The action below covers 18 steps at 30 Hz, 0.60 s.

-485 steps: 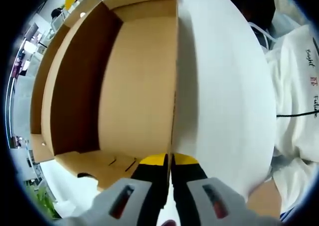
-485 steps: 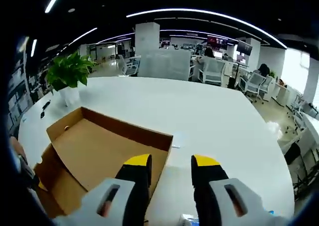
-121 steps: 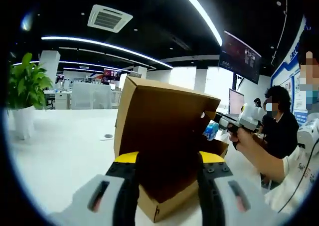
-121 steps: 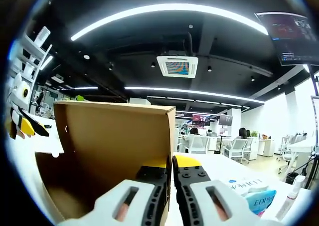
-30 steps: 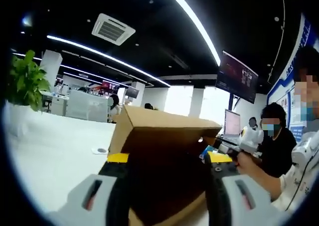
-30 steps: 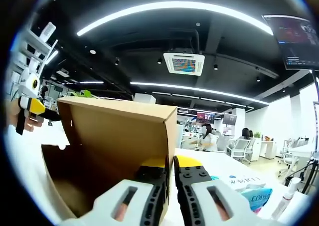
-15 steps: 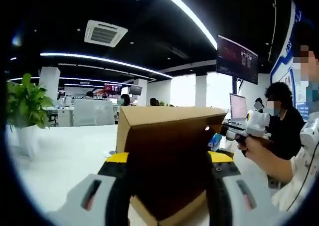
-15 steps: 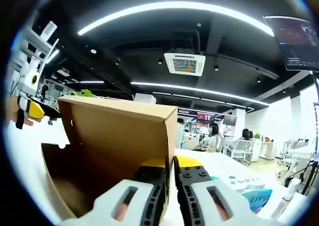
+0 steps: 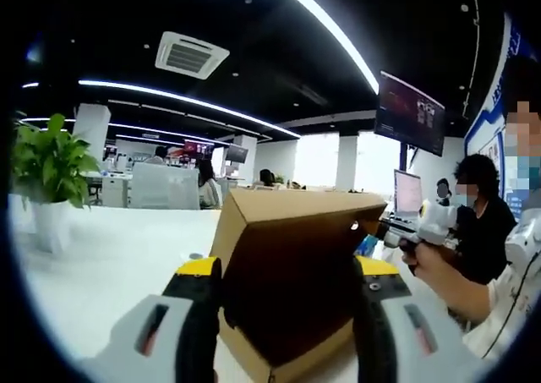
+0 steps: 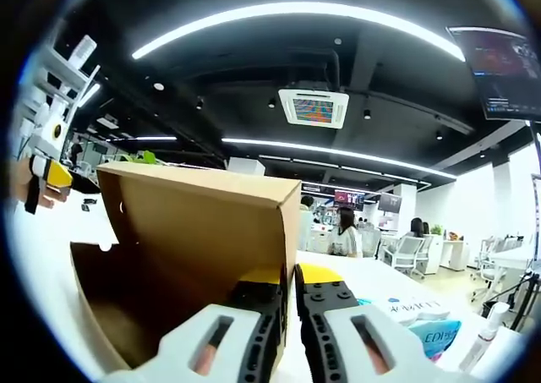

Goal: Operate the shoe box by opening the lid, removing the specified soft item, and placing it in the target area until the item is outside and the box remains undamaged.

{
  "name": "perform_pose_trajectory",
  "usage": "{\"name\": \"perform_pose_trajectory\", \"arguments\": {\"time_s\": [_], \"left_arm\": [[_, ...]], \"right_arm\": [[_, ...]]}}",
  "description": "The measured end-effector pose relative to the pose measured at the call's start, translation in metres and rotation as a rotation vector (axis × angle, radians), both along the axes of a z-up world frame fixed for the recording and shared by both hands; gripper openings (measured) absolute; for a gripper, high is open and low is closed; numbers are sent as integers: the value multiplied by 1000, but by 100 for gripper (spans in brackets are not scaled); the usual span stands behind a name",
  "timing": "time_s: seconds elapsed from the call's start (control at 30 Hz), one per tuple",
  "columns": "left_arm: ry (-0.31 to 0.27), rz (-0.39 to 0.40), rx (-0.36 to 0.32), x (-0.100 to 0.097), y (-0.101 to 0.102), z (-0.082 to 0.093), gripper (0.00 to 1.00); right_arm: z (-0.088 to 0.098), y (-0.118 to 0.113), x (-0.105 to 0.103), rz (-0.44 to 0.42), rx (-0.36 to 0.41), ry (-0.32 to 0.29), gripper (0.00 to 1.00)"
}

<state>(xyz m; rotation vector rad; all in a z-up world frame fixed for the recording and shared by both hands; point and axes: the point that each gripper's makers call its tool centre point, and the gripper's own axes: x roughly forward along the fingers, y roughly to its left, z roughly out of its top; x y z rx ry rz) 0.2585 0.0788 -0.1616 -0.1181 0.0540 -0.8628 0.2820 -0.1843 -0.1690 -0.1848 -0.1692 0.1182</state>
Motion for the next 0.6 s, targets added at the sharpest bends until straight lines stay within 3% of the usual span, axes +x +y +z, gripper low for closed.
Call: {"name": "perform_pose_trajectory", "arguments": {"time_s": [0.2, 0.6], "left_arm": [[19, 13, -25, 7, 1, 0, 64], [22, 17, -13, 9, -6, -1, 64]], "right_arm": [[-1, 0, 0, 2, 0, -2, 3], [-1, -1, -2, 4, 2, -2, 3]]}}
